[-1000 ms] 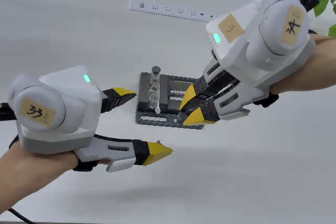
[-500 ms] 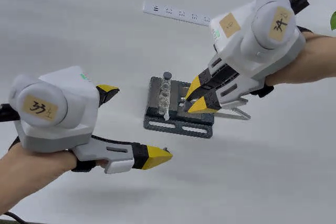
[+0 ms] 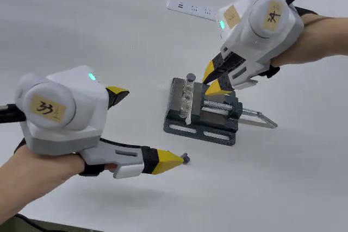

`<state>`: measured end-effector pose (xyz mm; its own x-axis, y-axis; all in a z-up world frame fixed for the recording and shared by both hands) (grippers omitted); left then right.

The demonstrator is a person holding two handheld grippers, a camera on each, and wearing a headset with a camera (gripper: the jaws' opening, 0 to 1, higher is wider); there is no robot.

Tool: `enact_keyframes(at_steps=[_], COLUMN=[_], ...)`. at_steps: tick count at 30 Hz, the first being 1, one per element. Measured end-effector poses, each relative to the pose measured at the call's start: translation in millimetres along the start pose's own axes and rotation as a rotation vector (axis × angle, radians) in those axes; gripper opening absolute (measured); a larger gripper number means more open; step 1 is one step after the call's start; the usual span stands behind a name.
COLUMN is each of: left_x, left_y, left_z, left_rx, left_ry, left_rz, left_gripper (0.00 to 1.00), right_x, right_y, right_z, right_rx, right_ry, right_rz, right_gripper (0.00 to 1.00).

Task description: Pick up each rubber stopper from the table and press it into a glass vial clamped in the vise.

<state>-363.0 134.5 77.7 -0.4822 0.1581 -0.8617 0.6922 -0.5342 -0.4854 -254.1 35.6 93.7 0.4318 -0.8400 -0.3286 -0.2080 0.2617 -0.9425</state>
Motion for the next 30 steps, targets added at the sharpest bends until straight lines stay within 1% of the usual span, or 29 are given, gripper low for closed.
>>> enact_keyframes(at_steps=[3,8,13,18,23,30], left_x=[1.9,2.0,4.7,6.2,8.3,11.0], left_y=[-0.1,-1.3,-3.1,-5.1,-6.8,-7.5], left_z=[-0.3,-0.9,-3.2,-4.6,-6.0,-5.8], left_rx=[-0.004,-0.008,-0.015,-0.023,-0.027,-0.028], left_ry=[-0.004,-0.004,-0.011,-0.02,-0.026,-0.037], left_rz=[-0.008,-0.011,-0.013,-0.012,-0.015,-0.017], left_gripper=[0.97,0.96,0.95,0.95,0.95,0.94], right_x=[1.3,-1.3,-0.5,-2.8,-5.9,-7.9], right_y=[3.4,6.2,11.1,14.6,19.1,23.3], right_z=[5.2,13.3,21.5,25.4,28.0,27.1], right_rx=[-0.009,-0.011,-0.022,-0.036,-0.051,-0.063], right_ry=[-0.023,-0.04,-0.046,-0.039,-0.051,-0.054], right_rz=[-0.027,-0.046,-0.064,-0.073,-0.084,-0.098], right_gripper=[0.06,0.06,0.06,0.06,0.06,0.06])
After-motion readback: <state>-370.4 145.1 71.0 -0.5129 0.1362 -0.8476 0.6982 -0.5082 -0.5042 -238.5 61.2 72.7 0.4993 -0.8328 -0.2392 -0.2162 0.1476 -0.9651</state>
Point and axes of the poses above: the centre of the closed fingertips' face, and the gripper's own axes: y roughly forward along the fingers, z roughly to its right, x roughly out of its underside, the point moved 4 cm from there along -y, roughly backward along the fingers, and after that the axes turned 8 degrees about -x, right-handed, at the moved point
